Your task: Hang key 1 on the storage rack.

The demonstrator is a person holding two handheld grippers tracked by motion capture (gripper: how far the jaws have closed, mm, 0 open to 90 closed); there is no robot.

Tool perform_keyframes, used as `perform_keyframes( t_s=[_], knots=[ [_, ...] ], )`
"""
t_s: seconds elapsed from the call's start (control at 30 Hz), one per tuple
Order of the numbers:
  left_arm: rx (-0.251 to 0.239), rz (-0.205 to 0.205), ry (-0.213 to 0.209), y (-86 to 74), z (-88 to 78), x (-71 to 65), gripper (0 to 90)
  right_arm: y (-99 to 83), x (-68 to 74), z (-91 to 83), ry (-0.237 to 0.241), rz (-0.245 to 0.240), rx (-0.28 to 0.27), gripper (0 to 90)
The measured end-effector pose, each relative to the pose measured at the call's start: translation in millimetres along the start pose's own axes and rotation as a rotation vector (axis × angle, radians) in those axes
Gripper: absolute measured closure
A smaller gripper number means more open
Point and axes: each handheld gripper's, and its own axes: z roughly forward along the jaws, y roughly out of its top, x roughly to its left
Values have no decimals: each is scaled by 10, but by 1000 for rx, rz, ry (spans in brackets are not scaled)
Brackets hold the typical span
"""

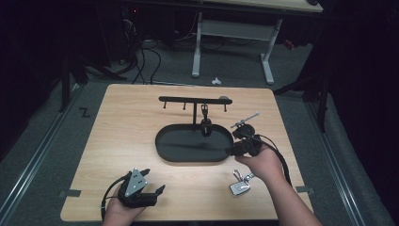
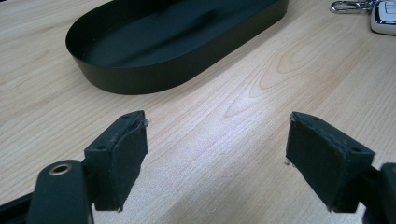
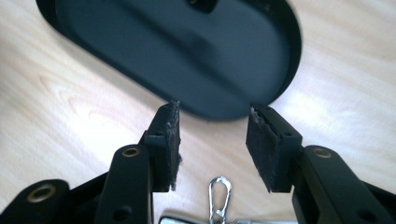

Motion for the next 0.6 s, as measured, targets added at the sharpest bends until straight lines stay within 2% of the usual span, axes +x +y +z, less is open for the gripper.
perform_keyframes(
  t_s=[0.17, 0.2, 0.23, 0.27, 0.3, 0.33, 0.5, 0.6],
  knots=[
    [2, 0, -1, -3, 4, -2, 212, -258, 7, 86, 15, 10, -12, 532],
    [5, 2, -2, -2, 4, -3, 212, -370, 9, 130, 25, 16, -16, 530],
    [5, 3, -1, -3, 6, -7, 212, -370, 9, 130, 25, 16, -16, 530],
    [8, 5, -3, -2, 7, -10, 212, -483, 1, 184, 33, 25, -19, 531],
    [8, 5, -3, -2, 7, -10, 212, -483, 1, 184, 33, 25, -19, 531],
    [8, 5, -3, -3, 10, -13, 212, -585, -10, 239, 28, 31, -10, 531],
    [10, 7, -3, -3, 18, -22, 212, -775, -76, 345, 35, 57, 8, 531],
    [12, 6, -4, -5, 23, -20, 212, -829, -97, 372, 36, 68, 17, 531]
  ],
)
